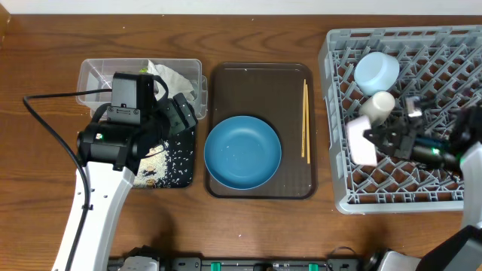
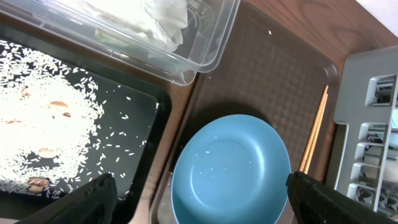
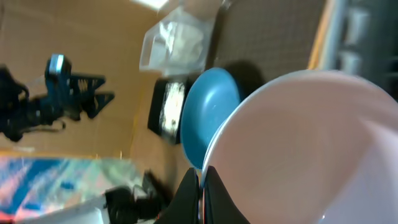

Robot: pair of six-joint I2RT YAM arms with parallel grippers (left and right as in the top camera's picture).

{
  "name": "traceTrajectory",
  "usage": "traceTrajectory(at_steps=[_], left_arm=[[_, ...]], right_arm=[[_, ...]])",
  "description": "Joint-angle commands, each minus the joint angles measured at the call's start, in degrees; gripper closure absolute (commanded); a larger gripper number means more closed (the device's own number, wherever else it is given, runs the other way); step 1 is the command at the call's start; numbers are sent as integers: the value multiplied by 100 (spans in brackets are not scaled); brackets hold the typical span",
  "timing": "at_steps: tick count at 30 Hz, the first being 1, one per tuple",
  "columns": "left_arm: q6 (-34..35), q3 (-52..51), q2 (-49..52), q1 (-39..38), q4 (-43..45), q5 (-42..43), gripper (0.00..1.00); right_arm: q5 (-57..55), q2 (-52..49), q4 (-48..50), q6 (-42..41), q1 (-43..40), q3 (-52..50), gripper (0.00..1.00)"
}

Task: Sort waste into correct bins and load items into the dishwasher rack
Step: 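Carry the pink bowl right into the rack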

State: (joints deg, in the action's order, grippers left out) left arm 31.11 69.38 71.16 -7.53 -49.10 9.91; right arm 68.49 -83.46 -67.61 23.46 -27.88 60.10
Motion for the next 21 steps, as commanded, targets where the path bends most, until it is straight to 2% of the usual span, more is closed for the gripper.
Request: traceTrajectory(at_steps=[1, 7, 12, 21], left_arm=[[-39, 125, 22, 28, -13, -33, 10], [-39, 125, 22, 28, -13, -33, 10], [-39, 125, 22, 28, -13, -33, 10], [-39, 125, 22, 28, -13, -33, 10]], right_arm=[[621, -2, 190, 146, -387, -234, 99], [1180, -164, 492, 144, -634, -422, 99], [2090, -461, 713, 70, -621, -439, 99], [2087, -1143, 1283, -109, -575, -466, 99]])
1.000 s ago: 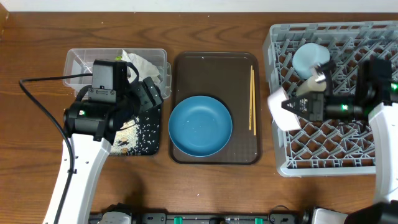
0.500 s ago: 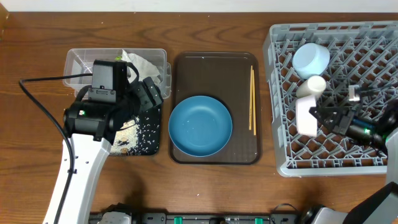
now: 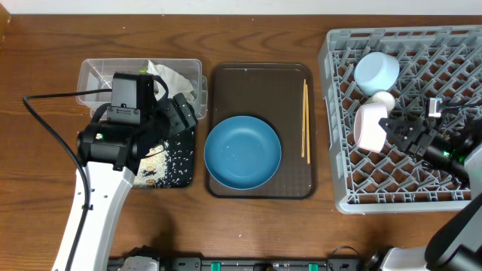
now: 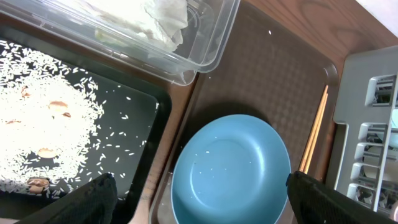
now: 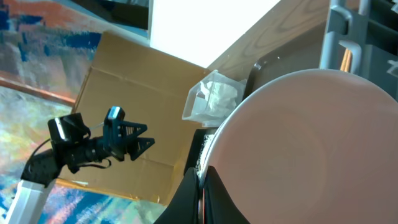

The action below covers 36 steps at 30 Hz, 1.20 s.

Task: Sort waste into correct bins and load items into the dishwasher rack
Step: 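Carry the pink bowl right into the rack, then lower the pink bowl into the rack's lower area and release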

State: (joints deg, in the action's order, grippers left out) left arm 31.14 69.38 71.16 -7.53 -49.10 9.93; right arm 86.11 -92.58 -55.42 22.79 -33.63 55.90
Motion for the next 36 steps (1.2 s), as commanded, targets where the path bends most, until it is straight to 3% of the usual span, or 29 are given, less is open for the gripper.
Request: traceTrajectory(at_steps=[1, 16, 36], left_arm=[[-42, 125, 22, 28, -13, -35, 10], [-42, 125, 22, 28, -13, -35, 10], [-42, 125, 22, 28, -13, -35, 10]], right_arm=[[326, -317, 85, -42, 13, -52, 99], [332, -640, 140, -793, 468, 107, 99], [330, -391, -98, -638, 815, 103, 99]])
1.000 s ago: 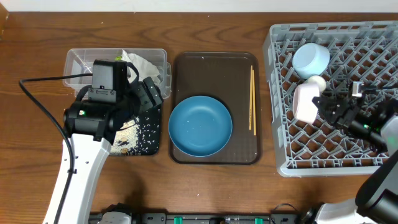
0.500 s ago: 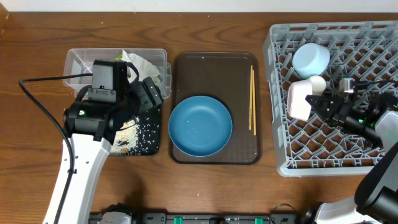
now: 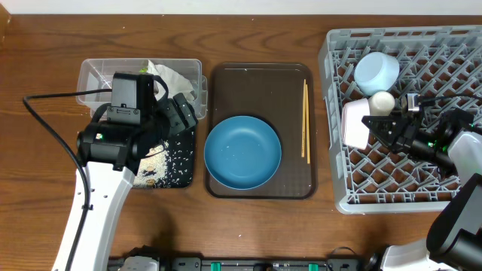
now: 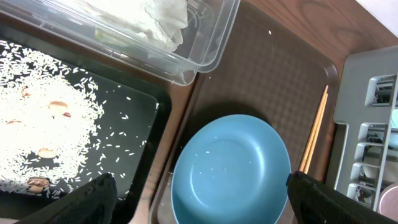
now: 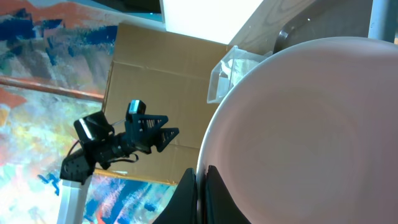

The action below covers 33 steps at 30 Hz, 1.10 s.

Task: Sort waste into correct bins and load items into the dishwasher rack
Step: 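Lower the pink bowl into the rack's lower area and release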

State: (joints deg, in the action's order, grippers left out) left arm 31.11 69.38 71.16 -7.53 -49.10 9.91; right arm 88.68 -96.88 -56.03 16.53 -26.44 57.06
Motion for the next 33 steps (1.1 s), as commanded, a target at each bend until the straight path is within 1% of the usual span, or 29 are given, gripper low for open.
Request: traceTrajectory(at_steps=[1, 11, 19, 25, 28, 33], left_arm=[[-39, 125, 22, 28, -13, -33, 10], [-39, 125, 22, 28, -13, -33, 10], [-39, 125, 22, 28, -13, -33, 10], [-39, 125, 22, 28, -13, -33, 10], [-37, 125, 22, 28, -13, -33, 10], [-37, 125, 22, 28, -13, -33, 10]], right_arm=[[72, 39, -42, 9, 96, -17, 99], [74, 39, -140, 155, 2, -212, 99], [74, 48, -437, 234, -278, -201, 99], [74, 179, -588, 245, -299, -173, 99], [70, 308, -800, 481, -297, -173, 99], [-400, 356, -835, 516, -457, -173, 99]])
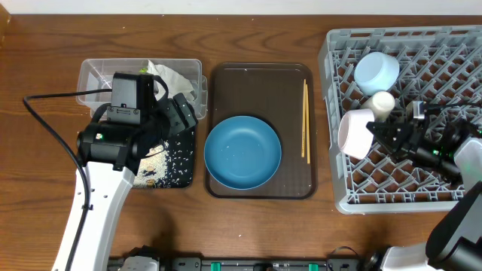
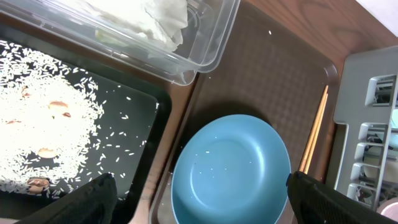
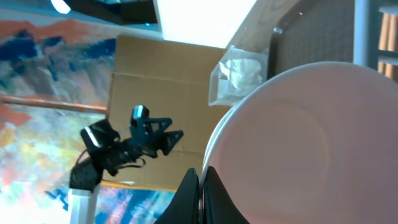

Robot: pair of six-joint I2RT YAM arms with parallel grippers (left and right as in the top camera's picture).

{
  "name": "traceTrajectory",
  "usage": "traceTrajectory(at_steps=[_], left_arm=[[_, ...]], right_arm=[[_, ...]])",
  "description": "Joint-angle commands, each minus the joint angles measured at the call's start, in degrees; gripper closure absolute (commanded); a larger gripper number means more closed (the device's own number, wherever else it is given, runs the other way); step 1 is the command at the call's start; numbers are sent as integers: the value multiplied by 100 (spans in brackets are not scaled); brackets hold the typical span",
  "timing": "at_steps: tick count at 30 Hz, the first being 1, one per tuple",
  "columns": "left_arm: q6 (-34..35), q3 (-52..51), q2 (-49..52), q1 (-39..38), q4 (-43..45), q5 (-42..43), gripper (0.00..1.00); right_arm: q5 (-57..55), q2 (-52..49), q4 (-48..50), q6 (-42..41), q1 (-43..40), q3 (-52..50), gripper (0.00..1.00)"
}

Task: Sort waste into correct bins and load items into the dishwasher rack
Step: 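Lower the pink bowl into the rack's lower area and release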

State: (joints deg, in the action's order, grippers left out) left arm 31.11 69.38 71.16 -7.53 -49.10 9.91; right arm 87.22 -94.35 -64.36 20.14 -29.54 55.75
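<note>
My right gripper [image 1: 382, 136] is shut on the rim of a pink bowl [image 1: 354, 134], which it holds on edge over the left side of the grey dishwasher rack [image 1: 452, 188]. From the right wrist, the pink bowl [image 3: 298, 143] fills the view, its rim pinched in the right gripper [image 3: 199, 180]. A blue bowl [image 1: 242, 153] and a pair of chopsticks [image 1: 305, 120] lie on the brown tray [image 1: 260, 75]. Over the tray's left edge my left gripper [image 2: 199, 199] is open and holds nothing, with the blue bowl [image 2: 230, 168] below it.
A clear bin [image 1: 98, 75] with crumpled tissue stands at the back left. In front of it lies a black tray [image 1: 177, 162] scattered with rice. A light blue cup [image 1: 376, 71] and a white cup [image 1: 382, 102] sit in the rack beside the pink bowl.
The pink bowl in my right gripper has shifted slightly toward the table's front and tilted, showing more of its opening. The left arm has not moved.
My right gripper held the pink bowl over the rack's left side at every moment. The bowl lay a little further right, then nearer the rack's left wall, and now sits slightly lower there. The left gripper stayed open over the tray edge.
</note>
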Motion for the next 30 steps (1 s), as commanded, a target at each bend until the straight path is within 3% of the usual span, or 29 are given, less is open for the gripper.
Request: traceTrajectory(at_steps=[1, 9, 11, 12, 13, 14, 15, 18, 24, 30], left_arm=[[-39, 125, 22, 28, -13, -33, 10], [-39, 125, 22, 28, -13, -33, 10], [-39, 125, 22, 28, -13, -33, 10], [-39, 125, 22, 28, -13, -33, 10], [-39, 125, 22, 28, -13, -33, 10], [-39, 125, 22, 28, -13, -33, 10], [-39, 125, 22, 28, -13, -33, 10], [-39, 125, 22, 28, -15, -33, 10], [-39, 125, 22, 28, -13, -33, 10], [-39, 125, 22, 28, -13, -33, 10]], right_arm=[[-400, 103, -28, 153, -214, -42, 99], [-1189, 103, -286, 160, -933, -42, 99], [-1287, 103, -310, 155, -1130, -42, 91], [-1285, 103, -323, 155, -1213, -42, 79], [-1283, 103, -343, 153, -1309, -42, 61], [-1283, 103, -348, 138, -1403, -42, 36], [-1281, 103, -354, 79, -1486, -42, 21], [-1154, 103, -358, -122, -1768, -42, 2], [-793, 103, -358, -260, -2146, 129, 1], [-1589, 111, -354, -629, -1902, 734, 1]])
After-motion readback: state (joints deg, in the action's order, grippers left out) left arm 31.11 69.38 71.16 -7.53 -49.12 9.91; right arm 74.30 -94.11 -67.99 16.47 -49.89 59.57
